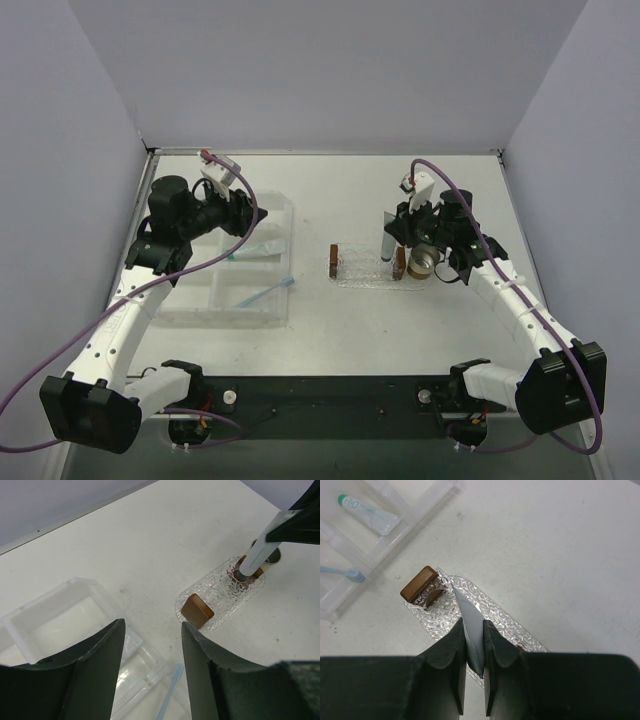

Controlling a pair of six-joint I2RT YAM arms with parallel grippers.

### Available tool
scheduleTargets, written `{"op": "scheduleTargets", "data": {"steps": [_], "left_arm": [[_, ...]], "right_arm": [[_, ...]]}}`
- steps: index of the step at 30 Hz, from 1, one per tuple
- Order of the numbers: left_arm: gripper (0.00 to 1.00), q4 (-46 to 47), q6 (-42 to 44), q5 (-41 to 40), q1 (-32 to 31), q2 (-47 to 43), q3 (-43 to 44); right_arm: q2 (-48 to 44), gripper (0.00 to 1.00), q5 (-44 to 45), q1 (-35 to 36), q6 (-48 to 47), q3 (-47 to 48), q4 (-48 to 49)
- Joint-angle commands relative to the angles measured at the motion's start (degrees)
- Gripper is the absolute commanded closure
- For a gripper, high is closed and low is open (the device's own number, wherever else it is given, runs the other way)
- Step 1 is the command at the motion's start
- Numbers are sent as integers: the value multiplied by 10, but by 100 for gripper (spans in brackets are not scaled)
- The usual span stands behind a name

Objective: Prepare toiletry sets of a toothbrush and toothpaste on the tray

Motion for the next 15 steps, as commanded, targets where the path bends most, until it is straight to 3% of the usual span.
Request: {"op": "scheduleTargets", "data": {"steps": [1,15], "left_arm": [[41,36,0,14,7,-2,1],[41,38,-1,22,12,-6,-4]], "right_arm": [[-3,100,-19,-4,2,-2,47],[5,100,-21,-5,0,-9,53]]}}
